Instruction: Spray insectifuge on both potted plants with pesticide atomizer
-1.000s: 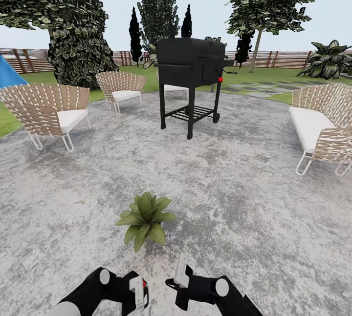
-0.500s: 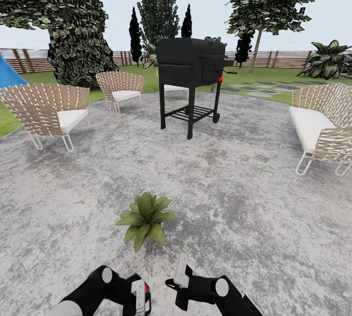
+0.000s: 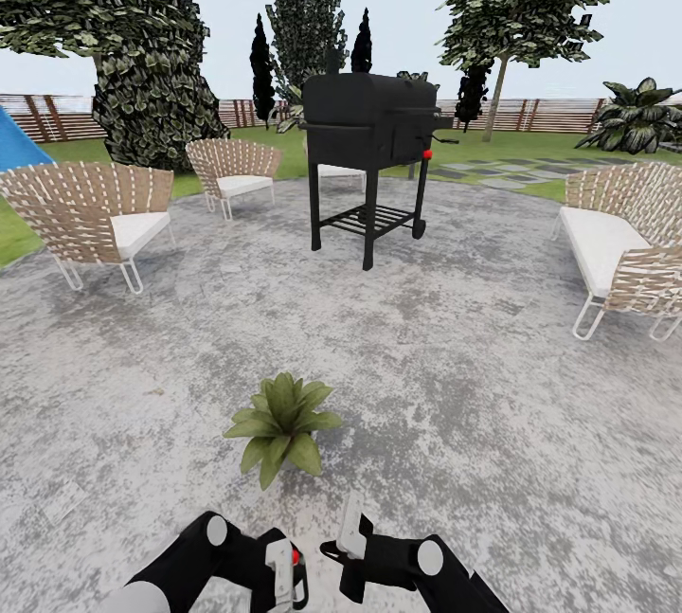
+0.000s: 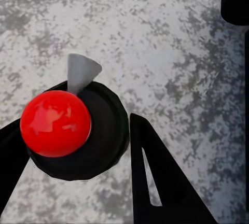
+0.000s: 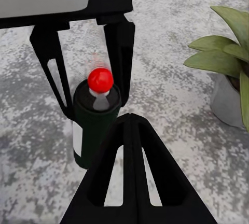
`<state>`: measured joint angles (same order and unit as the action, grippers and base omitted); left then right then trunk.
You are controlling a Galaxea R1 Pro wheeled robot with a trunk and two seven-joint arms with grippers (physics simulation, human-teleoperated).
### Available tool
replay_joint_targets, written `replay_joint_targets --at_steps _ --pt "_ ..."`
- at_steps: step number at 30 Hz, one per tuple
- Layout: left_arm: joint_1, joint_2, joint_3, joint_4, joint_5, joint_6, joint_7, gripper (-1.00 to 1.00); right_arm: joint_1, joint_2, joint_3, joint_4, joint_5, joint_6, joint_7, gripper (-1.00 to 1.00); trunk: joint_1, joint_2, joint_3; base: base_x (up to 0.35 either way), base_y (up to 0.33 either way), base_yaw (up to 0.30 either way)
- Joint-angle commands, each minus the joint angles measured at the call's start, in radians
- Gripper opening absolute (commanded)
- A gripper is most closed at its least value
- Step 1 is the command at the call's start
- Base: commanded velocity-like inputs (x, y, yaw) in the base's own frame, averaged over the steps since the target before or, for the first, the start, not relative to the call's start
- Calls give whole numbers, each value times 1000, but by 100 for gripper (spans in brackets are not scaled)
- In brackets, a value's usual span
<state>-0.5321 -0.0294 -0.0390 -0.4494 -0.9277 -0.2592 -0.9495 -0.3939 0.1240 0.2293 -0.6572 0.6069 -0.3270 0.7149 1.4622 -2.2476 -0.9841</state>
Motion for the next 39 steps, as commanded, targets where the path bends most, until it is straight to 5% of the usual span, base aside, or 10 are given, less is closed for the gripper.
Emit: replay_joint_targets --at_steps 1,14,39 --pt "0 -3 0 -2 -7 -5 -1 -100 0 0 -2 -1 10 -6 0 -100 0 0 -1 0 0 0" --pt "-4 -27 -1 -2 -6 -9 -2 -100 0 0 -1 -1 10 -6 0 -100 0 0 -1 0 0 0" --pt "-8 -30 -3 -57 -12 -8 -73 -100 0 -2 -2 1 11 -6 -1 -100 0 0 -1 0 0 0"
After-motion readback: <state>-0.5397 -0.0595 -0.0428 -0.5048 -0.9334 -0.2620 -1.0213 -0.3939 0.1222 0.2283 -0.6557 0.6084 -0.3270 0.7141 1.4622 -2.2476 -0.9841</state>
